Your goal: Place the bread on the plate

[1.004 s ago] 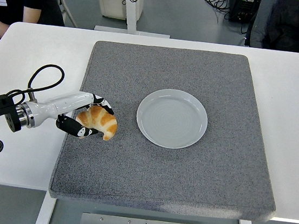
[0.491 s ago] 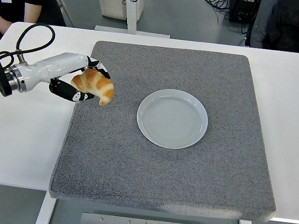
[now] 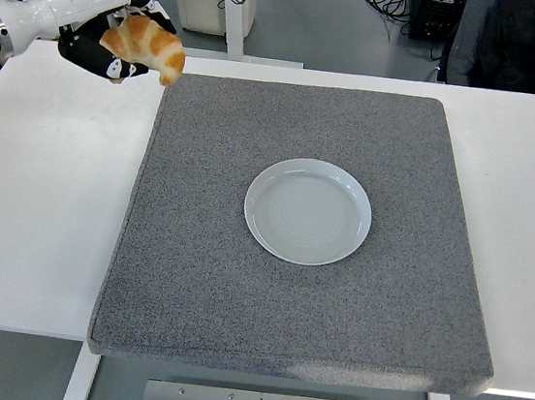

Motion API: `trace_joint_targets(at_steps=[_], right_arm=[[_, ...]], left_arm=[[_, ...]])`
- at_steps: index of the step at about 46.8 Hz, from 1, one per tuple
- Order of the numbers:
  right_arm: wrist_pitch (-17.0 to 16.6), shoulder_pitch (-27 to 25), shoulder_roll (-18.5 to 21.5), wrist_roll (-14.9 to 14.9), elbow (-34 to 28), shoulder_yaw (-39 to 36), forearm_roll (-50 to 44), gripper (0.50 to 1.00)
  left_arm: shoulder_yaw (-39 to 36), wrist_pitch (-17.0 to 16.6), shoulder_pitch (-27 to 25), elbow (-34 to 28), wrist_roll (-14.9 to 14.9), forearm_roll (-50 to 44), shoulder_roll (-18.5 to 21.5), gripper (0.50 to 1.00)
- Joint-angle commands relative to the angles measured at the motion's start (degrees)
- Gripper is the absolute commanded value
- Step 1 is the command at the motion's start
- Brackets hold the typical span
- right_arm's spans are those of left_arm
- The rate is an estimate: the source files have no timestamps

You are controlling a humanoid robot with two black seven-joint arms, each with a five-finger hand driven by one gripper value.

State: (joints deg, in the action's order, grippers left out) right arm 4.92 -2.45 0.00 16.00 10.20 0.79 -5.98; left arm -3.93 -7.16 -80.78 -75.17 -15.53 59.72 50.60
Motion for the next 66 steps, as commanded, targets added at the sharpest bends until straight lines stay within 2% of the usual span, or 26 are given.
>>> trace_joint_targets(at_steps=[1,5,14,23,35,45,58,66], right_arm=[[0.0,-0.01,0.0,-0.01,0.0,-0.08,0.0,1.0],[0.0,-0.01,0.0,-0.01,0.0,-0.08,0.09,1.0],[0.0,-0.01,0.0,-0.01,0.0,-0.08,0.09,1.0],[0.0,-0.01,0.0,-0.01,0.0,-0.08,0.0,1.0],[0.0,-0.09,0.0,-0.01,0.0,-0.08,0.0,1.0],[0.0,-0.01,0.0,-0.01,0.0,-0.08,0.0,1.0],[0.0,-0.09,0.0,-0.01,0.0,-0.08,0.0,1.0],[0.0,-0.09,0.0,-0.01,-0.09,-0.08,0.0,1.0]], left_arm=[[-0.02,0.83,-1.39,0.55,0.24,-0.04,-0.24,0.5],[-0.02,1.36,-2.54,0.98,0.24,-0.13,-1.2,0.5],[-0.11,1.8,-4.47,4.32,0.33,-1.18,-6.29,0.5],[-0.11,1.8,-4.38,7.31,0.5,-1.27,-13.68,0.5],[-0.28,1.44,-3.51,12.32,0.77,-1.27,-26.42,0.5],[-0.37,1.27,-1.75,16.72,0.68,-1.27,-34.33,0.5],[-0.99,0.57,3.52,19.71,0.59,-0.57,-40.75,0.5],[-1.86,0.48,6.07,20.32,0.68,-0.22,-41.46,0.5]])
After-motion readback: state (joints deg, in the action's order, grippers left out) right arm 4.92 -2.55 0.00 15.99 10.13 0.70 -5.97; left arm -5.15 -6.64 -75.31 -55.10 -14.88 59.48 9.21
